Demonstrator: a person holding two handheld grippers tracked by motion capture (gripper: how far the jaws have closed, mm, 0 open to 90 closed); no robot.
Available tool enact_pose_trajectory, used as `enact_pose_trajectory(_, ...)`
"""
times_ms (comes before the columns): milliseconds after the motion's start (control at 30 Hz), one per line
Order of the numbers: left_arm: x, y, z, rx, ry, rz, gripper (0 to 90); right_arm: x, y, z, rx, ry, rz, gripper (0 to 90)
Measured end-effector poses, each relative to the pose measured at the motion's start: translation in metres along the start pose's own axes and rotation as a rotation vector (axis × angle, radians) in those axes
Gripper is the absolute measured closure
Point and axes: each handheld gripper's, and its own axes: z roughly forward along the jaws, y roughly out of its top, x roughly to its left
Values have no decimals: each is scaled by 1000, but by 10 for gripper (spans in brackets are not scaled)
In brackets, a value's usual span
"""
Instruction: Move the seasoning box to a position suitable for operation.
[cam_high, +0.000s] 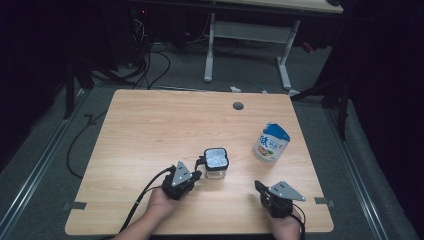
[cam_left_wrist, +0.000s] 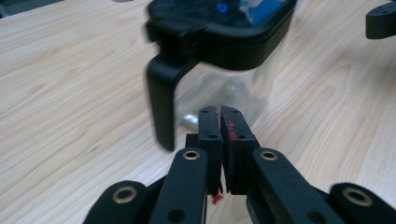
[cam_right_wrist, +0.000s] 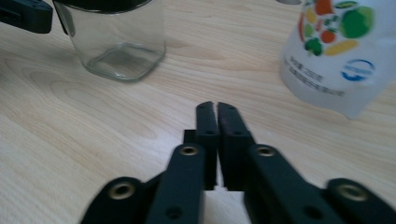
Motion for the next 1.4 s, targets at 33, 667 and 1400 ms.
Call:
enact_pose_trajectory(33, 3, 1, -3, -2, 7, -4, 868, 0, 0, 0, 0, 0, 0, 900)
enact_pose_trajectory(667, 57, 22, -38, -104, 117, -68, 699, 40, 47, 76, 10, 39, -90, 899)
enact_pose_trajectory(1400, 44, 35, -25, -126, 125, -73, 543, 14, 6, 19, -19, -17, 8, 740)
